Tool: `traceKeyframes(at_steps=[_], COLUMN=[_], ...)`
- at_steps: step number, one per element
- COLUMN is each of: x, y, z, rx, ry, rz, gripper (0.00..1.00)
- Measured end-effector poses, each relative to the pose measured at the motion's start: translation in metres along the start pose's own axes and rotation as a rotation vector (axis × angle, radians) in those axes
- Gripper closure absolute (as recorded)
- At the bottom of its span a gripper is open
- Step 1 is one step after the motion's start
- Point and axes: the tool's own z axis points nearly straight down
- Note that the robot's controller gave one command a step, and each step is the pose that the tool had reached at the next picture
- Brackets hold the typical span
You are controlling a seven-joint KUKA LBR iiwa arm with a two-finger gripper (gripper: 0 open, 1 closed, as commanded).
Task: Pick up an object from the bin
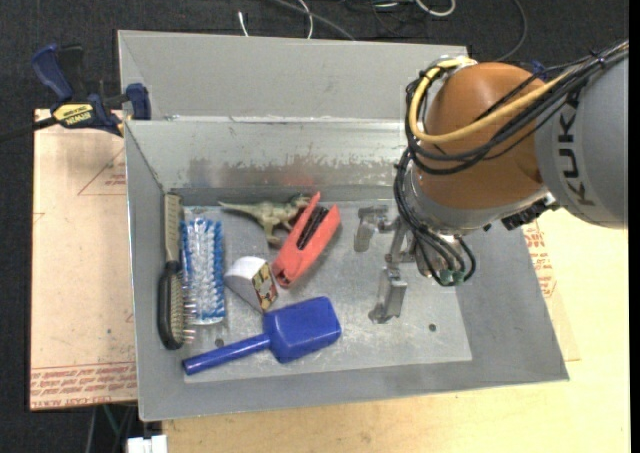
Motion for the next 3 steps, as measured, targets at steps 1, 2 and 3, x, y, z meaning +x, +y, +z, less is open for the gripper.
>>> traceKeyframes(at_steps=[1,2,3], x=[0.0,0.0,0.002], y=[0.0,0.009,0.01], z=[0.0,0.016,0.033], rx=[0.0,0.001,-0.002], ry=[0.0,-0.009,0.003], rz=[0.0,-0.038,-0.162], gripper=[0.0,0.0,0.0])
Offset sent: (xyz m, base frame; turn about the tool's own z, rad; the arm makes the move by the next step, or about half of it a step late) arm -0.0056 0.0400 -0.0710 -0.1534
